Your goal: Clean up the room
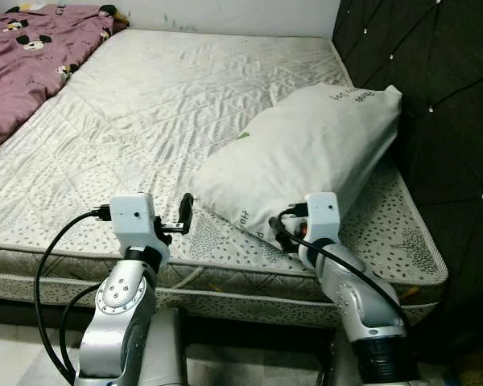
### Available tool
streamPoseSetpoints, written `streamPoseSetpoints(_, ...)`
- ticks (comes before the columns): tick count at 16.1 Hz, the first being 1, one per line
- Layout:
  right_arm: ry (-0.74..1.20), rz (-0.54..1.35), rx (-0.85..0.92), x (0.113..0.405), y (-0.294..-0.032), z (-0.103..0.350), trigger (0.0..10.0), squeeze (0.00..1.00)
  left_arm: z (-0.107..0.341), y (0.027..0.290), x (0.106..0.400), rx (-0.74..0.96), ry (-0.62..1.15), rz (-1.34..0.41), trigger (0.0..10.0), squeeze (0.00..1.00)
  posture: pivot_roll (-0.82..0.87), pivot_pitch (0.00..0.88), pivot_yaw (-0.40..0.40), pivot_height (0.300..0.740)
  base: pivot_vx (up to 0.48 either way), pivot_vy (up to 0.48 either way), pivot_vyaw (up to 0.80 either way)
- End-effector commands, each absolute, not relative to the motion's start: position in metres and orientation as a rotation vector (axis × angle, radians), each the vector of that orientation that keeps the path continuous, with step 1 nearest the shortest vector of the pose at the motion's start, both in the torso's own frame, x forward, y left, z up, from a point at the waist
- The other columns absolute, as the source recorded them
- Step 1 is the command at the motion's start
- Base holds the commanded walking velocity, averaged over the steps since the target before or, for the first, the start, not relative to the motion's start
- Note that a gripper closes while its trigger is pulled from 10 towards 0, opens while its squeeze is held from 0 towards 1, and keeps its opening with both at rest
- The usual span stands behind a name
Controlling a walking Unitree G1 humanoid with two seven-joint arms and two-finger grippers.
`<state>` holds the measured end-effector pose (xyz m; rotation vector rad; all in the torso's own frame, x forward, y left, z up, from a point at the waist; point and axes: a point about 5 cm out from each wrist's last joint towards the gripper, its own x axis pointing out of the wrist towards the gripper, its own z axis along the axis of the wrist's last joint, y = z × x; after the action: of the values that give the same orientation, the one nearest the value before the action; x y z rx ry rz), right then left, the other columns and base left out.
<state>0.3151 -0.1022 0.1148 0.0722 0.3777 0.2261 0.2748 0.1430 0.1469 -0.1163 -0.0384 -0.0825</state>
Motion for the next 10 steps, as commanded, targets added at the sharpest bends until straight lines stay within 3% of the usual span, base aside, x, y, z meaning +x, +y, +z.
streamPoseSetpoints(1, 0.362, 0.271, 0.101, 0.319, -0.083, 0.118, 0.0, 0.0, 0.153, 0.145, 0.275, -0.108, -0.053, -0.075, 10.0, 0.0, 0.02, 0.074, -0.01, 0.521, 0.0, 0.0, 0.0)
streamPoseSetpoints(10, 0.355, 0.228, 0.115, 0.33, -0.079, 0.113, 0.0, 0.0, 0.156, 0.144, 0.276, -0.102, -0.061, -0.077, 10.0, 0.0, 0.03, 0.064, -0.007, 0.521, 0.0, 0.0, 0.0)
